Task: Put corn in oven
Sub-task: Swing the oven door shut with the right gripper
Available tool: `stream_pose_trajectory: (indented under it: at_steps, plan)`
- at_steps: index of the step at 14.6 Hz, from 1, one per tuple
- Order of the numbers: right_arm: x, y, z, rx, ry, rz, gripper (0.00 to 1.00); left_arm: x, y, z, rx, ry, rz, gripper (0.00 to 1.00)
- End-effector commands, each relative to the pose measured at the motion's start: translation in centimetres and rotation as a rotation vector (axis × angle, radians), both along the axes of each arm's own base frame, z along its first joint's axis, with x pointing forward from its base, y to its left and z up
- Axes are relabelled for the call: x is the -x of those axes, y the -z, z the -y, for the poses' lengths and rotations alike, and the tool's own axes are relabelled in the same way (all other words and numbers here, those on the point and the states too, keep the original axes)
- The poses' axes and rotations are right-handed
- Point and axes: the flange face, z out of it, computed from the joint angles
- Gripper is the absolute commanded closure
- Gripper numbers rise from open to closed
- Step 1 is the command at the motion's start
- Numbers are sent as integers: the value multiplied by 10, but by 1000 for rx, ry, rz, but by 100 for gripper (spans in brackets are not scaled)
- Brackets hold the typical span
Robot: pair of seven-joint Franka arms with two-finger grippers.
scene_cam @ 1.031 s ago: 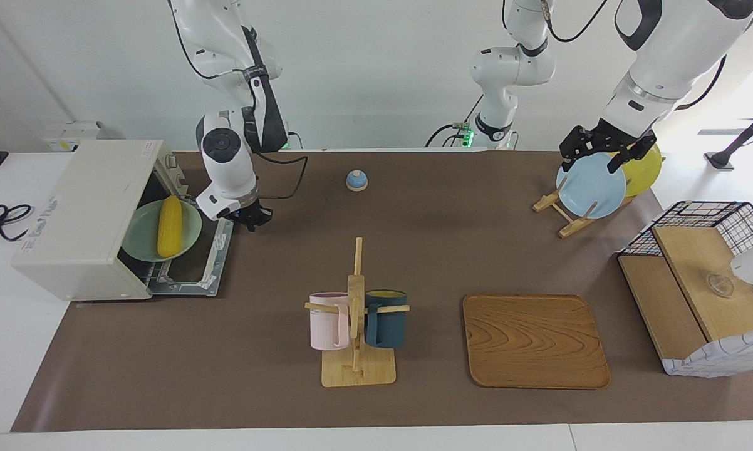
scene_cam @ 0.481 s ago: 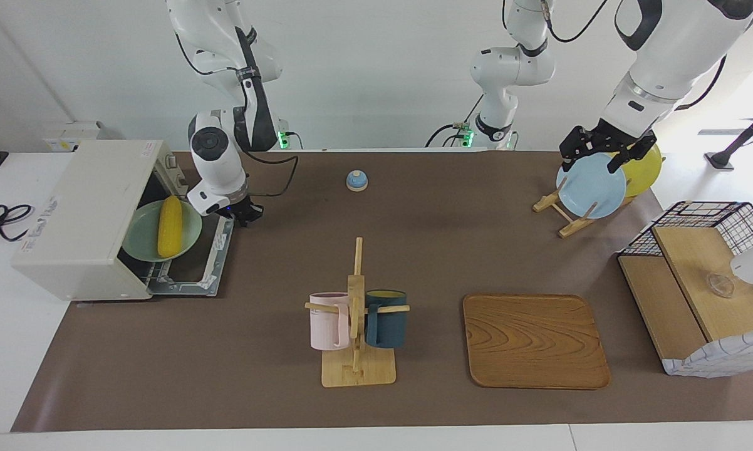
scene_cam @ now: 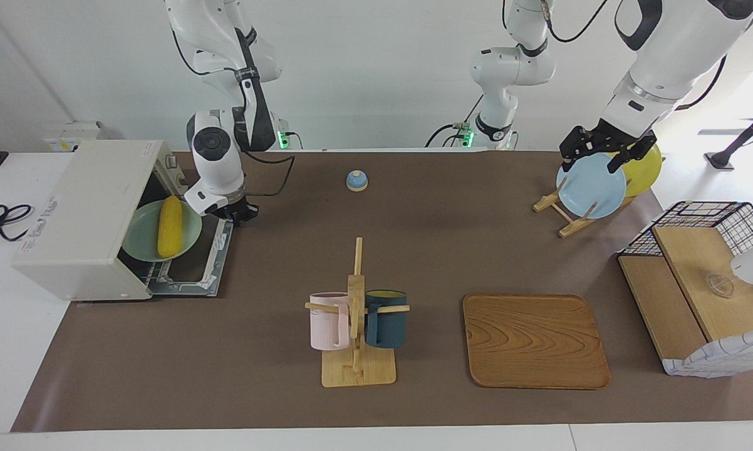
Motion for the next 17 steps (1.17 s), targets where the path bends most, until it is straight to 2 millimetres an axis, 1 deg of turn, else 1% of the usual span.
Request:
stream_pose_trajectory:
  at_steps: [1,2,4,5,6,7,8,10,11,14,16,17]
  plan:
    - [-19,-46,35,121,-31,16,100,3,-2,-4,-7,9,-2,0]
    - [-21,-54,37,133,-52,12,100,2,-2,-4,-7,6,-2,0]
    - [-24,-70,49,128,-99,4,100,3,-2,-4,-7,7,-2,0]
    - [-24,-77,61,120,-122,-1,100,3,-3,-4,-7,7,-1,0]
    - [-24,-85,79,113,-129,-2,100,3,-2,-4,-7,9,-2,0]
    - [-22,-91,92,107,-142,-4,100,3,-3,-4,-7,9,-1,0]
    - [-21,-94,98,100,-158,-10,100,3,-3,-4,-6,9,-1,0]
    - [-17,-106,119,86,-192,-12,100,3,-3,-4,-7,9,-1,0]
    - [-16,-110,123,79,-203,-12,100,3,-3,-4,-6,9,-1,0]
    - [-17,-117,122,75,-203,-2,100,3,-3,-4,-7,9,-1,0]
    - [-21,-130,119,55,-188,6,94,3,-3,-4,-6,9,-1,0]
    - [-25,-138,116,37,-175,9,86,3,-3,-4,-7,7,-1,0]
